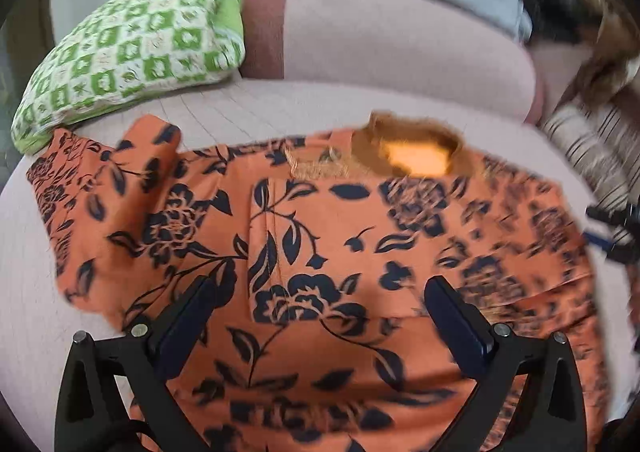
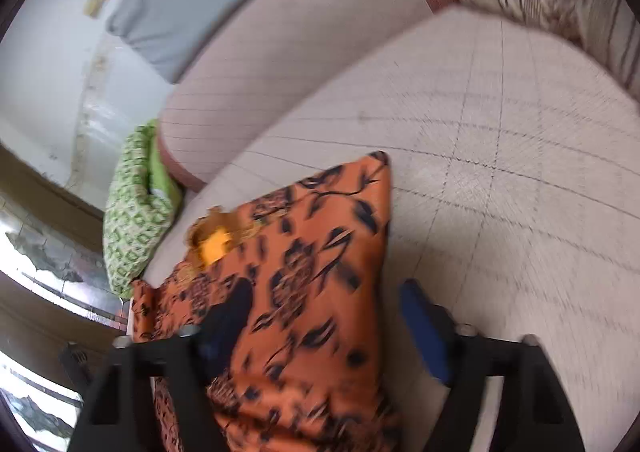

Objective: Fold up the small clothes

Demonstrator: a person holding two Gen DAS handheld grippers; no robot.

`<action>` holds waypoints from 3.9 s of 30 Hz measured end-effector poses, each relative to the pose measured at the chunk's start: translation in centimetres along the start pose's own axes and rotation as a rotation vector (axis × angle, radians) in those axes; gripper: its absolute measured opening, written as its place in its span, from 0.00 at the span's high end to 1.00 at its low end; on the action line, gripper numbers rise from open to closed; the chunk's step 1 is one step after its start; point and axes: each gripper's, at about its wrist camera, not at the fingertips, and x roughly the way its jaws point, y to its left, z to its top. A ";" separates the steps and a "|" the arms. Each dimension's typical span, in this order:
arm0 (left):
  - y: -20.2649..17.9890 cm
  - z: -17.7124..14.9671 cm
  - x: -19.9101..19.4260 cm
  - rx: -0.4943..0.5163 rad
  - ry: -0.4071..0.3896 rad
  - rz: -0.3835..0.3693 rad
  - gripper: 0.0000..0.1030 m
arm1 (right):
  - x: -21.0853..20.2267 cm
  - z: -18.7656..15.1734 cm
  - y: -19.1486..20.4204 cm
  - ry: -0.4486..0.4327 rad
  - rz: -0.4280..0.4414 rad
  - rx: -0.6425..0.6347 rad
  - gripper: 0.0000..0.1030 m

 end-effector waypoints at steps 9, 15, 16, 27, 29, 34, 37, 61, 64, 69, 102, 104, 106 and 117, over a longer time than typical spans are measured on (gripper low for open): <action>1.0 -1.3 3.4 0.009 0.049 0.016 0.00 | 3.1 2.3 3.5 0.032 -0.146 -0.211 0.89; 0.9 -1.3 3.2 0.023 0.047 0.005 0.00 | 5.8 1.2 4.7 0.061 -0.362 -0.374 0.83; 1.0 -1.3 2.8 0.034 0.051 -0.006 0.00 | 5.1 1.1 4.2 0.018 -0.323 -0.338 0.82; 1.8 0.6 1.5 -0.013 0.001 0.009 0.00 | 0.0 -2.0 4.1 0.008 0.093 -0.081 0.47; 1.9 -0.1 4.2 -0.001 0.110 0.042 0.00 | 3.2 -3.0 1.1 0.071 -0.033 -0.009 0.36; 2.2 0.1 1.3 0.008 -0.012 0.018 0.00 | -1.0 -3.1 1.6 -0.076 0.012 0.016 0.56; 2.5 0.1 3.0 -0.004 0.056 0.039 0.00 | 0.0 -3.9 2.1 -0.042 0.021 -0.039 0.22; 1.7 -5.0 0.6 0.060 0.129 -0.018 0.00 | -1.5 -15.9 8.4 -0.133 -0.113 -0.369 0.30; 2.2 -4.4 0.8 0.061 0.176 -0.046 0.00 | -1.5 -15.9 8.1 -0.140 -0.115 -0.360 0.30; 6.3 -2.7 -5.4 -0.094 0.042 -0.230 0.00 | -1.5 -16.0 7.9 -0.137 -0.132 -0.355 0.30; 43.5 5.7 5.2 -0.874 -0.029 -0.020 0.95 | 0.3 -16.3 9.7 -0.146 -0.148 -0.467 0.30; 41.8 6.4 3.0 -0.795 -0.076 0.015 0.95 | 0.1 -16.2 9.5 -0.154 -0.150 -0.459 0.30; 38.7 7.5 -0.5 -0.703 -0.165 0.033 0.96 | -0.3 -16.0 9.2 -0.171 -0.130 -0.432 0.30; 4.4 11.5 -16.2 0.033 -0.497 -0.159 0.95 | -4.0 -15.4 7.5 -0.254 -0.030 -0.303 0.30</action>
